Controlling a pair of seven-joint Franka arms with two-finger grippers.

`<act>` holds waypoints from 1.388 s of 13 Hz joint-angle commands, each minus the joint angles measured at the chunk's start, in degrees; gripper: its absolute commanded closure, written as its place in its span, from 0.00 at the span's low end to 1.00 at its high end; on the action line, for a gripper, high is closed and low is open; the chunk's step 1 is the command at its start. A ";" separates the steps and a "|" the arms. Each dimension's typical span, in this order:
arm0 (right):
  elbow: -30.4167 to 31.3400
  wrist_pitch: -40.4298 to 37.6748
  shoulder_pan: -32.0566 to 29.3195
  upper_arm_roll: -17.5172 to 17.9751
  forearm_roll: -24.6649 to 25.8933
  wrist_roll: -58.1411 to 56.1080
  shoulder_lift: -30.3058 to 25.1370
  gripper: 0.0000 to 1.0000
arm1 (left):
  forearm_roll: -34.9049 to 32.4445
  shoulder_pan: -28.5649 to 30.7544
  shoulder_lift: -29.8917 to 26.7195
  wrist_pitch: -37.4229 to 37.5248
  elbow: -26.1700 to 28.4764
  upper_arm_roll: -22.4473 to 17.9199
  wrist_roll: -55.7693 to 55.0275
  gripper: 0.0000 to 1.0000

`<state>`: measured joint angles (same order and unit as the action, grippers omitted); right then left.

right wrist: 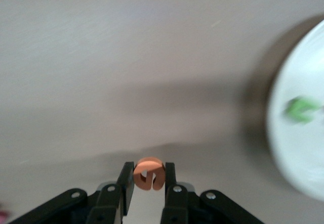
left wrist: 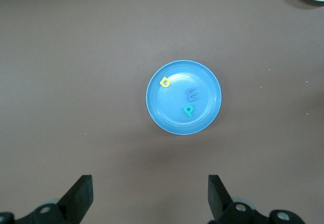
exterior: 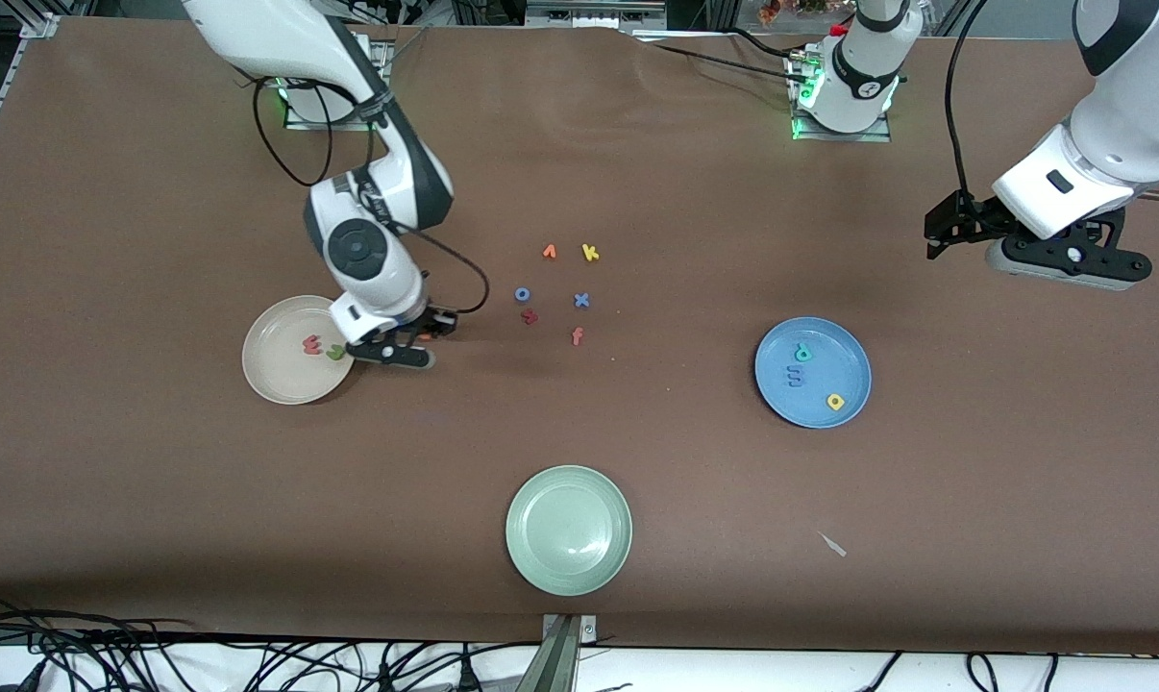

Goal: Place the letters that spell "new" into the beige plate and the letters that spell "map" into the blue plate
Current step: 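Carry the e to the beige plate and open the right gripper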

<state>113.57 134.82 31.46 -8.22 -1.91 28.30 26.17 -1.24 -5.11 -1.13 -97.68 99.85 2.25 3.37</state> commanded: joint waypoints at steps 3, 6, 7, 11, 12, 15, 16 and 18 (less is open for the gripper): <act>-0.10 -5.35 0.18 -10.57 0.50 -15.97 -1.03 0.80 | 1.51 0.45 0.87 1.70 -2.02 -0.23 0.49 0.00; -0.10 -8.69 -0.25 -13.05 0.33 -16.97 -0.42 0.43 | 1.60 0.63 0.95 1.70 -2.02 -0.23 0.41 0.00; -0.10 -8.96 -0.52 -13.05 0.06 -16.79 -0.33 0.00 | 1.60 0.63 0.95 1.70 -2.02 -0.23 0.41 0.00; -1.93 -11.41 -0.70 -12.88 -0.82 -16.70 -1.03 0.00 | 1.60 0.63 0.95 1.70 -2.02 -0.23 0.41 0.00; -4.29 -14.99 -0.70 -12.53 -0.82 -15.57 -1.12 0.00 | 1.60 0.63 0.95 1.70 -2.02 -0.23 0.41 0.00; -11.42 -25.46 -0.26 -12.26 -3.96 -15.03 -1.12 0.00 | 1.60 0.63 0.95 1.70 -2.02 -0.23 0.41 0.00; -12.48 -26.96 -0.08 -12.26 -4.59 -14.86 -1.81 0.00 | 1.60 0.63 0.95 1.70 -1.94 -0.23 0.41 0.00; -13.80 -28.55 0.09 -12.17 -4.60 -14.85 -2.61 0.00 | 1.60 0.63 0.95 1.70 -1.94 -0.32 0.41 0.00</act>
<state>100.87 108.72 31.62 -20.73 -5.63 12.90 24.87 -1.24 -4.65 -1.01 -97.50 99.78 2.19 3.37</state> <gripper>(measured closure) 0.000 0.000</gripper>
